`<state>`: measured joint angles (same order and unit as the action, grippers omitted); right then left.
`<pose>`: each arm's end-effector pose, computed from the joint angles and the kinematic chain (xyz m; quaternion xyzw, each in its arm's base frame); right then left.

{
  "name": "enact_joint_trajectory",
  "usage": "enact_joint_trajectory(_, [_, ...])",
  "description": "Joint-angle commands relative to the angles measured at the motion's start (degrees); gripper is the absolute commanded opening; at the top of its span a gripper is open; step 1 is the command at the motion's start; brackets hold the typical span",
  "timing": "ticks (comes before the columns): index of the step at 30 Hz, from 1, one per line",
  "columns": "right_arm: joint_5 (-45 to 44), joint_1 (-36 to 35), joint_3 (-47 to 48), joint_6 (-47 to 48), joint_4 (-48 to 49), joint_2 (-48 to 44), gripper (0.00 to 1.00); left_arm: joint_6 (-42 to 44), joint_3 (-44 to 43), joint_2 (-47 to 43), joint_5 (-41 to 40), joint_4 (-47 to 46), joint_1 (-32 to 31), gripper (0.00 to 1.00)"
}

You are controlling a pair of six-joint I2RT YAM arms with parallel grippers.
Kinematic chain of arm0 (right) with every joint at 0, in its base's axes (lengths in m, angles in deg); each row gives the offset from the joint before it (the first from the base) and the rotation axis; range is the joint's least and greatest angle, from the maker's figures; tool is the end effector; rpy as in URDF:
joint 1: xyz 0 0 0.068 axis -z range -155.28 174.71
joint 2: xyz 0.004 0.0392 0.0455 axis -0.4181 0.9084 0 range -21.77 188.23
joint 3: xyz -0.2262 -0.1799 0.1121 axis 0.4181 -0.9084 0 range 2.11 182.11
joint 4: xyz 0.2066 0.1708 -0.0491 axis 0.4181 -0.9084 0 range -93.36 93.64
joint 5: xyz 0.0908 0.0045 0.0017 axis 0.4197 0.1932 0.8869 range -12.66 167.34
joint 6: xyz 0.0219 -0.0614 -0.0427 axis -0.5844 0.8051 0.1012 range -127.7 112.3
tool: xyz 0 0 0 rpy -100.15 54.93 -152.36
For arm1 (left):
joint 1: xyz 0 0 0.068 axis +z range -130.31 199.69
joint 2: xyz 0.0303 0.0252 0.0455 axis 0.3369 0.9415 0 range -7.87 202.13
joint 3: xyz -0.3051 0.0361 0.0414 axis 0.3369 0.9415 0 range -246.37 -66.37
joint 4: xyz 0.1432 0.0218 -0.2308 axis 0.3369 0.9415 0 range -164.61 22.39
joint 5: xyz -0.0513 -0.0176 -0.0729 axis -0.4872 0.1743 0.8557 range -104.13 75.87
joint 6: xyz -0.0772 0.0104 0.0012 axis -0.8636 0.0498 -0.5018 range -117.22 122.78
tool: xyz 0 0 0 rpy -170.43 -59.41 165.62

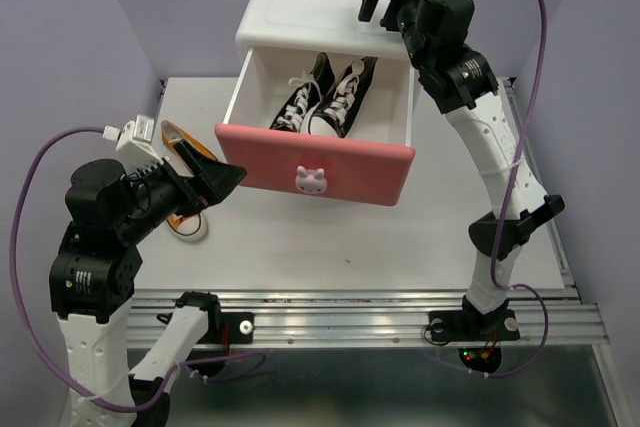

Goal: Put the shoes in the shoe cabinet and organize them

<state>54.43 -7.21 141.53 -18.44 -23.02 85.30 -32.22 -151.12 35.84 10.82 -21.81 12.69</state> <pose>0.3772 0.2045 0.6039 0.0238 0.6736 0.1401 0.7253 0.0833 -0.0384 0.5089 -0.0510 0.7679 -0.3772 0.5152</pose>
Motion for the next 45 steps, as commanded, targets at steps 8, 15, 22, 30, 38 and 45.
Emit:
enact_joint_trajectory(8, [0.77,-0.51,-2.83,-4.37,-9.2,1.21,1.0,-0.07,1.08,4.98,7.04,-14.48,-0.29,0.99])
enact_joint_trajectory(15, [0.15,-0.51,-3.18,-3.93,-9.2,1.3,1.0,-1.98,2.56,6.83,-1.28,-16.57,-10.1,0.99])
enact_joint_trajectory(22, [0.5,-0.51,-3.36,-3.41,-9.29,1.57,1.0,-4.98,-0.67,16.74,-19.56,-21.33,-34.18,0.99])
enact_joint_trajectory(30, [0.24,-0.51,-5.02,-3.32,-9.29,0.08,1.0,-11.75,0.37,19.84,-36.44,-23.43,-38.44,0.99])
enact_joint_trajectory(38, [0.06,-0.51,-6.44,-3.85,-9.12,-0.98,1.0,-17.73,0.2,26.06,-45.68,-29.24,-38.7,0.99])
enact_joint_trajectory(45, [0.94,-0.51,-6.61,-4.99,-8.24,-0.72,1.0,-25.1,-7.0,35.74,-55.35,-29.86,-38.61,0.99])
